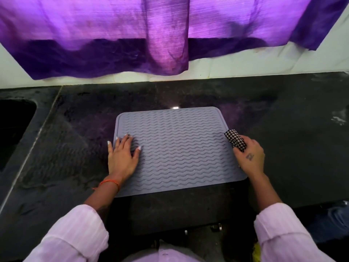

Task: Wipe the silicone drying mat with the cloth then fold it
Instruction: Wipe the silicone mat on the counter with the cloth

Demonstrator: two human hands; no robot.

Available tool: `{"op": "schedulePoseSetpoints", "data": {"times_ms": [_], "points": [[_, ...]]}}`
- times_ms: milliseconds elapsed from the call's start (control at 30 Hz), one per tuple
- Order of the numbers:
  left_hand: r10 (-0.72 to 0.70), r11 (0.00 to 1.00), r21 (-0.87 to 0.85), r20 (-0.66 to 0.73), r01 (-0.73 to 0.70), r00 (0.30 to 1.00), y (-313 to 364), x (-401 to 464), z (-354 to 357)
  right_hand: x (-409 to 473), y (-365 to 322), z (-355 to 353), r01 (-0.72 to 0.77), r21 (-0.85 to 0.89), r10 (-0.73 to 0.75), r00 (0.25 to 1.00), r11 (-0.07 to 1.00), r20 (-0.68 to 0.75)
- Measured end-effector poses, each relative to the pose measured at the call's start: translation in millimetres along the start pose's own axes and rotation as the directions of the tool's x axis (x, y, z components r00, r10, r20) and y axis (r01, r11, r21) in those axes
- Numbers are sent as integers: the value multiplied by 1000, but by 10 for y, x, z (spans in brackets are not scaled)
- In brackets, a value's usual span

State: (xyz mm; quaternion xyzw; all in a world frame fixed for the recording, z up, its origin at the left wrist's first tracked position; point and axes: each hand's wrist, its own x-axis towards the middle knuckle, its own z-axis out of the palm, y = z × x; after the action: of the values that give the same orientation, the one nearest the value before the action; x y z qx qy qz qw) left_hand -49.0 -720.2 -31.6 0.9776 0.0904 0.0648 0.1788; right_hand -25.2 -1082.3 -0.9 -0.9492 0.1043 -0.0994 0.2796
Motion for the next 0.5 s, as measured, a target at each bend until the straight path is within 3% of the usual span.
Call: {"op": "schedulePoseSetpoints", "data": {"times_ms": [500], "points": [[39,998,39,41,-41,998,-90,-15,-17,1284,-474,450,-56,-11,57,996,998,67]]}}
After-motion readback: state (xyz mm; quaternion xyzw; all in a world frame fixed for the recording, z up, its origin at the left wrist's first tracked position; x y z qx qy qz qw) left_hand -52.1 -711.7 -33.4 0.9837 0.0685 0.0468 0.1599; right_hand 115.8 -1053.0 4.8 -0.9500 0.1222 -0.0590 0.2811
